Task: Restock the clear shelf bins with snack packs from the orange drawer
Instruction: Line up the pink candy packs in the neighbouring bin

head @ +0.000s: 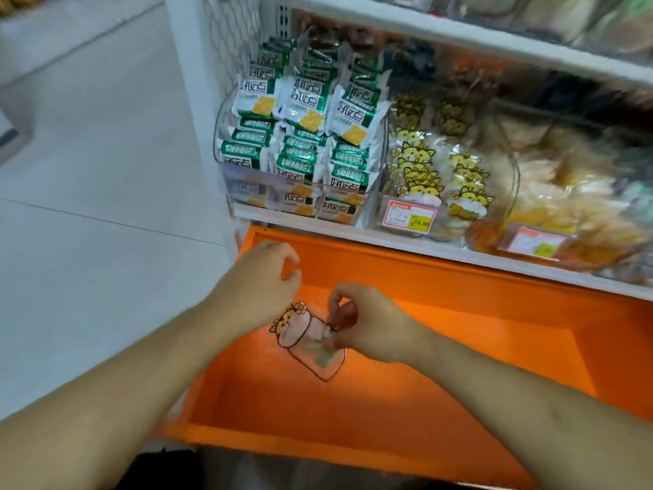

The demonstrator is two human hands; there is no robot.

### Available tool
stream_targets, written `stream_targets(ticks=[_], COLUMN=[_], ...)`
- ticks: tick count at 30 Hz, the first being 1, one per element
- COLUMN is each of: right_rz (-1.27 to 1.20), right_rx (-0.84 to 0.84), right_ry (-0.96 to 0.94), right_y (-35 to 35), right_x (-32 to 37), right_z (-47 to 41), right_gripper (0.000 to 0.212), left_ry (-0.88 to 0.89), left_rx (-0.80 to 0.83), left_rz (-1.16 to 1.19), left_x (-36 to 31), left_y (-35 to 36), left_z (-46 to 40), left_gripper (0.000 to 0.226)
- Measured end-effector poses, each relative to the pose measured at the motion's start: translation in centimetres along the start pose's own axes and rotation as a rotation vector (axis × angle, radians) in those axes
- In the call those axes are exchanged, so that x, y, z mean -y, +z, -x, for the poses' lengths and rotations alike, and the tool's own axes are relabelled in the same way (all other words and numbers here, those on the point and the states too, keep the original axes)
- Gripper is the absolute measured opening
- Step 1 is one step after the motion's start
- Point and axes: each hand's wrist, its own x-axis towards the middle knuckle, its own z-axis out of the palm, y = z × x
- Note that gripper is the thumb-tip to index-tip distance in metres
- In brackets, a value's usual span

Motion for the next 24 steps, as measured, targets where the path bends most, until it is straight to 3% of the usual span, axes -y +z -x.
stream_targets(ticks=[4,7,9,11,13,16,20,24], right_rz=[0.019,0.011,-0.003,0.041,0.13,0.232,0.148,0.054], right_rx=[-0.239,-0.461,-0.602,-0.707,-0.736,-0.719,-0.625,-0.691], right_ry=[-0.058,-0.124,-0.175,-0.235,-0.315,-0.412,-0.441,-0.394], right_y=[-5.9,-9.0,-9.9,-10.0,-9.7,-9.7,-10.6,-12.2], right_x=[4.5,6.1,6.4,6.6,6.5,6.0,5.7,4.9], right_z=[4.3,6.3,7.1,7.2,6.9,6.5,7.0,7.4], right_gripper=[0.041,0.047,0.044,0.028,0.019,0.026,0.04,0.022], left_ry=[0.049,0.066,-0.006,-0.14,-0.206,-0.189,-0.176,-0.135], left_rx=[-0.108,-0.207,-0.116,0.116,0.248,0.272,0.161,0.142], left_rz=[0.105,0.149,0.305,0.574,0.808,1.028,1.064,0.995], left_x=[-7.0,-9.6,-11.1,-12.8,-14.2,-14.7,-14.5,-14.4], left_y=[-6.0,-8.8,-9.4,-8.9,-7.8,-6.1,-4.8,-4.6], left_z=[0.0,0.9,1.1,0.9,0.7,0.1,-1.2,-1.8], left_gripper=[0.004,0.016,0.029,0.039,0.04,0.034,0.022,0.015])
